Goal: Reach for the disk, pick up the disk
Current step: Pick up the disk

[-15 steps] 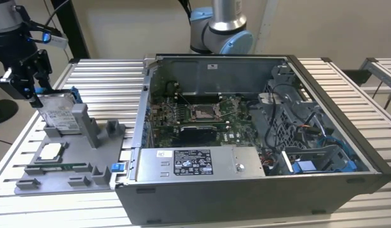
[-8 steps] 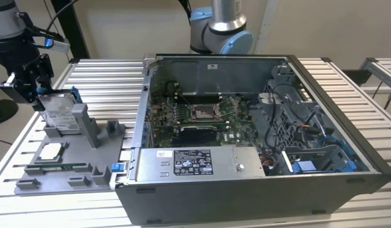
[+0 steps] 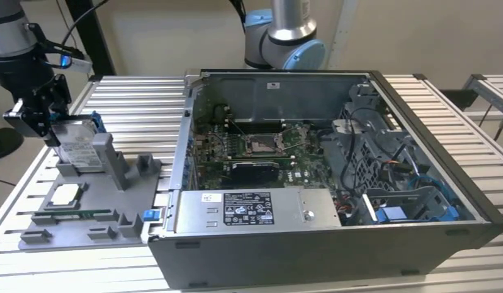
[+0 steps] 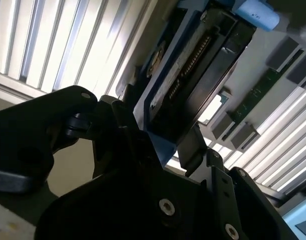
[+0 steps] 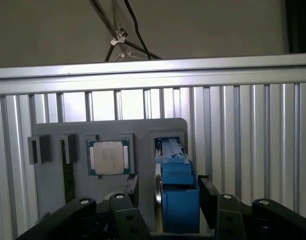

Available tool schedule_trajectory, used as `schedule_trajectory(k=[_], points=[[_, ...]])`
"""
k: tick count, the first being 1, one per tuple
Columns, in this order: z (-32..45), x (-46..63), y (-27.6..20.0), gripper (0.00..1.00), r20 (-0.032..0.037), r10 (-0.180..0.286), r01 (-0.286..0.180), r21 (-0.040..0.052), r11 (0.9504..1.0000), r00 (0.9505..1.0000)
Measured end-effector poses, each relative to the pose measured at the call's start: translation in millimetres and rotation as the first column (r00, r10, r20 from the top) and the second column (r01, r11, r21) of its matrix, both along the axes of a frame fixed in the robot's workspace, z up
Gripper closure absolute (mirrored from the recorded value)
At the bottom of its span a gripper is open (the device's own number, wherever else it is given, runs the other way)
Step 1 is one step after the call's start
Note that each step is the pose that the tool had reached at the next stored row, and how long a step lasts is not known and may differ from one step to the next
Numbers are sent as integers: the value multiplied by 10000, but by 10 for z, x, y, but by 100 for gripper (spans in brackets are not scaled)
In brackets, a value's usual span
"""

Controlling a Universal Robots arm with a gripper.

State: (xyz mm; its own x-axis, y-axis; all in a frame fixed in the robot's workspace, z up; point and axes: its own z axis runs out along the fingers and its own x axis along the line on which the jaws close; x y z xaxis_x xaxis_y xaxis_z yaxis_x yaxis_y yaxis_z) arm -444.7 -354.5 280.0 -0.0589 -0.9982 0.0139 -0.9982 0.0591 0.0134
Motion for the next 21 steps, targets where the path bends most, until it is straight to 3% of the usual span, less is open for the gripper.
schedule_trajectory(k=[3, 9, 21], points=[[-36, 0, 7, 0, 35, -1, 1, 14, 10000, 10000], [-122, 0, 17, 0, 40, 0, 0, 14, 10000, 10000], [-130, 0, 17, 0, 39, -1, 1, 14, 10000, 10000]])
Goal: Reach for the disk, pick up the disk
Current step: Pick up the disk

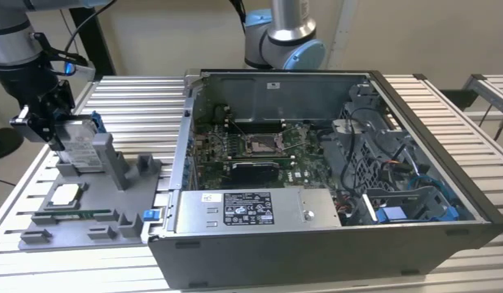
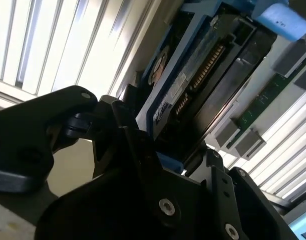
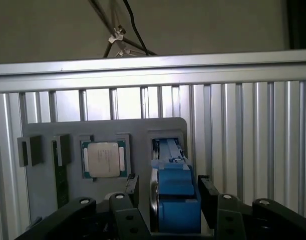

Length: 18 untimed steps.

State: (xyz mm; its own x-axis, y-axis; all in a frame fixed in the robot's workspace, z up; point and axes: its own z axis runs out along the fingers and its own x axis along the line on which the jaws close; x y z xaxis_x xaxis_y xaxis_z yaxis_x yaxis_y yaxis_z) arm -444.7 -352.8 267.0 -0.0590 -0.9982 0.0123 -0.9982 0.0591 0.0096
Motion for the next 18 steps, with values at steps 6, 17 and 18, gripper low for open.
schedule_trajectory(k=[6, 17, 18], points=[[-2, 0, 0, 100, 1, 0, 0, 0, 10000, 10000], [-8, 0, 0, 100, 0, 0, 0, 0, 10000, 10000], [-9, 0, 0, 100, 0, 0, 0, 0, 10000, 10000]])
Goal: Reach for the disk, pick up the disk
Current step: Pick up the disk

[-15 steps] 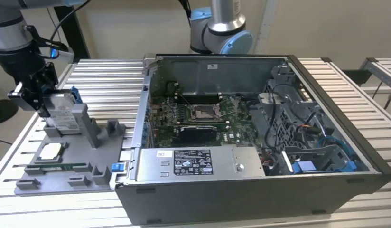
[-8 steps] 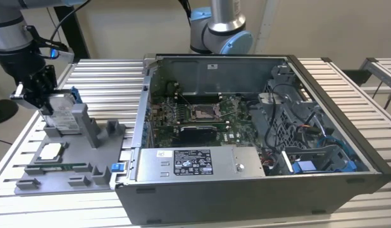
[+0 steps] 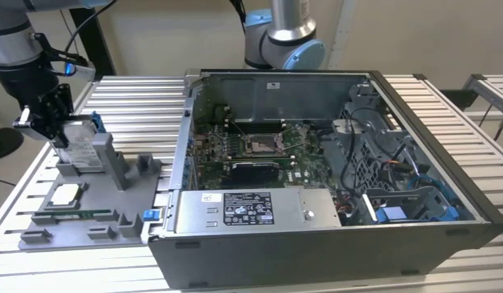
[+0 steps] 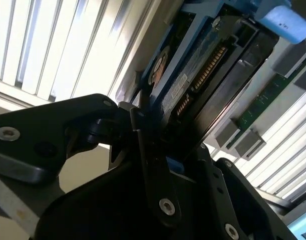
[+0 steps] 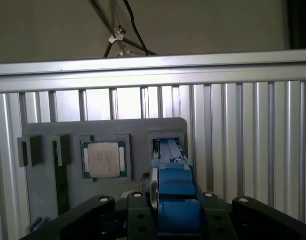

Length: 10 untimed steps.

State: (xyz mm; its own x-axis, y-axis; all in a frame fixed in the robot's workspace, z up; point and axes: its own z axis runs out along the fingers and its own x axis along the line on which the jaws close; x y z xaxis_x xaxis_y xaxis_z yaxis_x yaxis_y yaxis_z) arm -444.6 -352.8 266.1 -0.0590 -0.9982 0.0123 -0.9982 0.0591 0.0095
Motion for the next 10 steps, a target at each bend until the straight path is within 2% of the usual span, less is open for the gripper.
schedule_trajectory(k=[6, 10], points=[[9, 0, 0, 100, 6, 0, 0, 3, 10000, 10000], [88, 0, 0, 100, 1, 0, 0, 1, 10000, 10000]])
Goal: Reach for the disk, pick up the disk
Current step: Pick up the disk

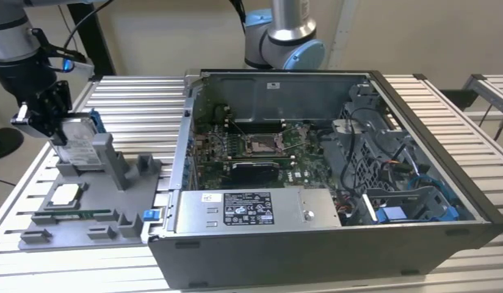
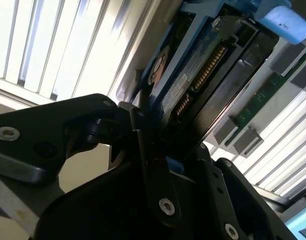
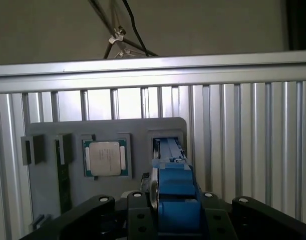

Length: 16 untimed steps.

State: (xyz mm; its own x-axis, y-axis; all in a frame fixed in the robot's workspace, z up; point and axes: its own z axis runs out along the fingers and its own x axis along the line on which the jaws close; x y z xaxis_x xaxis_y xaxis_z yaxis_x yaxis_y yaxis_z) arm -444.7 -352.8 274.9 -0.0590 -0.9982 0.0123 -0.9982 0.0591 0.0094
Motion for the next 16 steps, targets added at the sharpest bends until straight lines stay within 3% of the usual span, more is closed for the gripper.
schedule_trajectory(k=[16], points=[[302, 0, 0, 100, 0, 0, 0, 0, 10000, 10000]])
